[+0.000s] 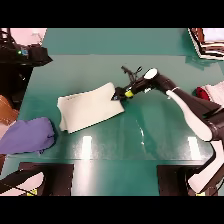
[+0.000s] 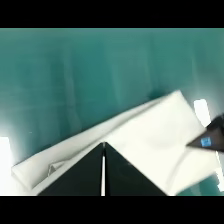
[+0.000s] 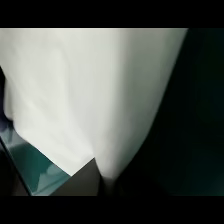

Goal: Fold the shirts.

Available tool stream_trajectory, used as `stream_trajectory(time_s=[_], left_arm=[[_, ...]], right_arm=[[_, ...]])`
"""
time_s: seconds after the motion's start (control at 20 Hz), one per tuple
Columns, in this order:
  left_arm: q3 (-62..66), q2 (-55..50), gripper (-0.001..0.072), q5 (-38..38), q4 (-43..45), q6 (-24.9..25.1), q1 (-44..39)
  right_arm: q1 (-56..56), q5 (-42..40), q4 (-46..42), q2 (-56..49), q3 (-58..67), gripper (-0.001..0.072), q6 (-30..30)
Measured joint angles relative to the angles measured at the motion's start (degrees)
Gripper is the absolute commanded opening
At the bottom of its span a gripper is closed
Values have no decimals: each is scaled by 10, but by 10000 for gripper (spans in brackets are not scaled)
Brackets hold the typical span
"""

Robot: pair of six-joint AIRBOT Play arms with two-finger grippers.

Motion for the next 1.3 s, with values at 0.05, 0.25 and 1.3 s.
stream_trajectory(time_s=[0.05,0.25,1.3], left_arm=[[0,0,20,2,0,0,-14],[0,0,20,15,-1,0,-70],[0,0,21,118,-2,-21,-192]], right_arm=[[-20,0,-12,16,2,18,0],[-134,1,-71,98,-13,18,16],[-668,-37,-137,272,32,17,14]])
